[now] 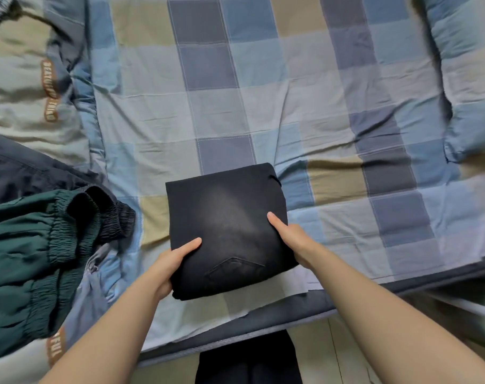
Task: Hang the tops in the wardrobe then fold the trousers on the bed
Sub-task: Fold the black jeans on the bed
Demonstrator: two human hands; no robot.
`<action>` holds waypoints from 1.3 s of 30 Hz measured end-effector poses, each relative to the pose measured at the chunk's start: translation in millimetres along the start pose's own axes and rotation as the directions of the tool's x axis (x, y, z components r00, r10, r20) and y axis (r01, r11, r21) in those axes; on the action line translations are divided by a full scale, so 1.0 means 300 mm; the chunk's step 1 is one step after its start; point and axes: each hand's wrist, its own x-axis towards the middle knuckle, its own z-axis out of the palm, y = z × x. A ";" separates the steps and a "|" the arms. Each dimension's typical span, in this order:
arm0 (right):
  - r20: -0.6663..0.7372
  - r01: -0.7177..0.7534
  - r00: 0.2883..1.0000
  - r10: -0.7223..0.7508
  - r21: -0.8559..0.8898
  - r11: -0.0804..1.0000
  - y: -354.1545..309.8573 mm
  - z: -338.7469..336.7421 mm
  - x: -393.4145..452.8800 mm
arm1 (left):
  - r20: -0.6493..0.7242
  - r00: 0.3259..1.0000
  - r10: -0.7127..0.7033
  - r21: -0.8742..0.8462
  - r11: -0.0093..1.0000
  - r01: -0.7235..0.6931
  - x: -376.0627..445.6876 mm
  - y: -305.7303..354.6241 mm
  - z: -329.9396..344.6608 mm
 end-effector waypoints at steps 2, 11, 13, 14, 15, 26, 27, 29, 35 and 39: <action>-0.048 0.028 0.998 -0.028 0.009 1.000 0.025 -0.014 -0.082 | 0.003 1.000 0.006 0.027 1.000 -0.006 -0.069 0.009 0.001; -0.253 0.199 0.953 -0.164 0.117 0.973 0.118 -0.242 -0.659 | 0.110 0.974 0.200 0.194 0.957 -0.218 -0.576 0.092 0.222; -0.304 0.242 0.935 -0.181 0.175 0.954 0.144 -0.319 -0.803 | 0.184 0.952 0.244 0.237 0.929 -0.284 -0.695 0.104 0.305; -0.334 0.275 0.923 -0.192 0.221 0.936 0.171 -0.364 -0.897 | 0.226 0.938 0.263 0.267 0.910 -0.319 -0.766 0.106 0.359; -0.365 0.296 0.911 -0.193 0.253 0.921 0.189 -0.395 -0.967 | 0.257 0.927 0.274 0.282 0.896 -0.343 -0.814 0.105 0.399; -0.686 0.499 0.727 0.039 0.565 0.657 0.910 -0.553 -1.706 | 0.604 0.771 0.204 0.533 0.615 -0.581 -1.335 -0.288 0.862; -0.693 0.530 0.720 0.032 0.580 0.619 0.985 -0.543 -1.761 | 0.621 0.762 0.185 0.547 0.594 -0.590 -1.371 -0.344 0.886; -0.721 0.596 0.692 0.046 0.606 0.528 1.156 -0.523 -1.885 | 0.667 0.730 0.149 0.557 0.552 -0.621 -1.450 -0.485 0.945; -0.751 0.669 0.605 0.264 0.660 0.342 1.659 -0.401 -2.183 | 0.741 0.665 -0.090 0.641 0.387 -0.663 -1.665 -0.943 1.069; -0.713 0.705 0.529 0.460 0.671 0.230 1.951 -0.277 -2.321 | 0.742 0.617 -0.262 0.670 0.244 -0.701 -1.785 -1.232 1.139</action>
